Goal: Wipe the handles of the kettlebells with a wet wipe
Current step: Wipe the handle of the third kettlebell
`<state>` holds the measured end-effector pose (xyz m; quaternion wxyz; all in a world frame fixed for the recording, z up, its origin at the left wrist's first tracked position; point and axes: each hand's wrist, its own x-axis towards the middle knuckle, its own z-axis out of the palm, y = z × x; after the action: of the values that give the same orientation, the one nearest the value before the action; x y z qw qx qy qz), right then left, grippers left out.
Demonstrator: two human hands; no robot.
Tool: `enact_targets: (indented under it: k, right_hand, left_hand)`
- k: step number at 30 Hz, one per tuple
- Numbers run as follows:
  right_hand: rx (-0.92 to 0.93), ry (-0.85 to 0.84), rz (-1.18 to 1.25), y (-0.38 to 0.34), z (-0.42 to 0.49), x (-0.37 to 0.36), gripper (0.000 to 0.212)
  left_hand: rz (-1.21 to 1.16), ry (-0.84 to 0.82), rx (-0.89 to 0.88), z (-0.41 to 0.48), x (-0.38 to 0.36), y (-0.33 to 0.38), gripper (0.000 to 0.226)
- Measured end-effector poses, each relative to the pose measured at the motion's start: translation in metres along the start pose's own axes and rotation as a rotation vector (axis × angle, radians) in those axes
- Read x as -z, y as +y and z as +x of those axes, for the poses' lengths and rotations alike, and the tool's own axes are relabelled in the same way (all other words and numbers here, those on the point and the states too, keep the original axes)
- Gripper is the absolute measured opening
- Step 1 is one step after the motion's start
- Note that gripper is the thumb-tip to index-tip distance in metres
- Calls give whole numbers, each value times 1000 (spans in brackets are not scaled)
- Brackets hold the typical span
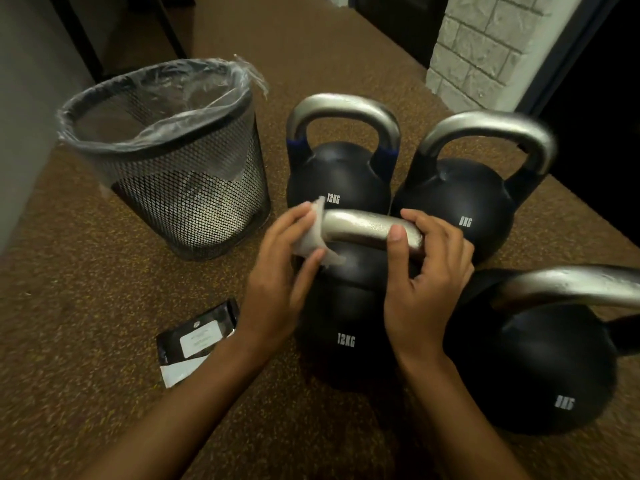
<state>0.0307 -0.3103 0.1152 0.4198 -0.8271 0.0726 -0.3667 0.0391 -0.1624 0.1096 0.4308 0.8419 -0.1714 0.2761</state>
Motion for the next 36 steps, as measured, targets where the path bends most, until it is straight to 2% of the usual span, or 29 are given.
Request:
enact_targets:
  k: [5,11,16,18,20,24,26,29,33,34,36]
  right_hand:
    - [-1,-10,-1,0,0,0,34]
    - [10,12,-5,2,0,-1,34]
    - [22,20,-11,1,-1,-2,35]
    - [21,15,-9,2,-1,-2,36]
    - [22,14,-10,2,-1,-2,37]
    - [34,16,-11,2,-1,-3,35]
    - [40,23,-19,2,-1,-2,34]
    - [47,43,-40,2,-2,-3,35]
    - [51,41,-50,3,-2,-4,35]
    - [53,37,-51,3,-2,-4,34]
    - [55,30,-52,4,-2,-3,34]
  left_hand:
    - [-86,-11,-79,7,-2,0,40]
    - [-224,78,124,-8,1,-28,39]
    - [-131,23,-139,10,6,-21,33]
    - [-115,-2,-176,17,2,-12,31]
    - [-134,-1,-109,15,-2,-9,30]
    - [-162,67,299,-5,-6,-21,26]
    - [-119,86,379,-12,-9,-23,28]
    - [-143,99,327,-6,-14,-12,27]
    - [-177,68,137,8,-19,2,32]
    - [-179,61,127,8,-20,0,33]
    - [-197,72,232,7,-19,-7,33]
